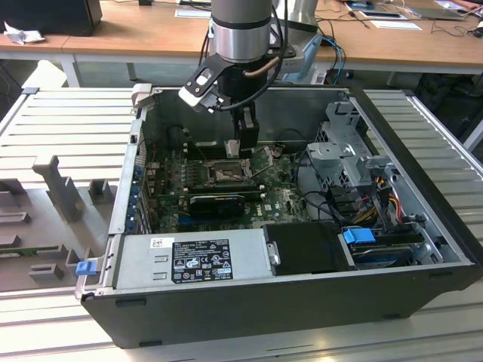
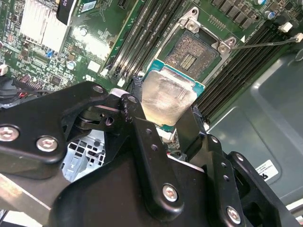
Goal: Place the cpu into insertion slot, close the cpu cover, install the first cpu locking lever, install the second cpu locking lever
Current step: 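Place the cpu into insertion slot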
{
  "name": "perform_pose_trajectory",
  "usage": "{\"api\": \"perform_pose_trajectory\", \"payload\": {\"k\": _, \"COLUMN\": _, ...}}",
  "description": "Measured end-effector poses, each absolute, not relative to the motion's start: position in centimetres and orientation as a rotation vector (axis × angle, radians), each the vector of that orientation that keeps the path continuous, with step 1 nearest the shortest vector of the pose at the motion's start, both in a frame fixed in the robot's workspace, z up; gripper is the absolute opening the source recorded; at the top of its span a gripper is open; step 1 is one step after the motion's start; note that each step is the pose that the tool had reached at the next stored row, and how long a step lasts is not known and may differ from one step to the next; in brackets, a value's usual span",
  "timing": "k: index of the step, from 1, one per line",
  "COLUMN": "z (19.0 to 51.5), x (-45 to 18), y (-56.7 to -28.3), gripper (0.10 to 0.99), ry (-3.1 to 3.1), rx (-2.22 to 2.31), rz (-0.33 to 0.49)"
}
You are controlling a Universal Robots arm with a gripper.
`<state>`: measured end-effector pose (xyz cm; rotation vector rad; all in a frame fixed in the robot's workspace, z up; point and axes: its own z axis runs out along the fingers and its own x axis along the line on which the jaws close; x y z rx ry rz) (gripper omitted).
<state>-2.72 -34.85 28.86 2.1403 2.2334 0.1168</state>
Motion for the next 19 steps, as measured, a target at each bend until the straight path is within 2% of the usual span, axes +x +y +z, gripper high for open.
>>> {"api": "perform_pose_trajectory", "payload": {"k": 19, "z": 26.7, "x": -2.8, "y": -34.6, "gripper": 0.529, "ry": 2.221, "rx": 2.153, "rz": 0.117}}
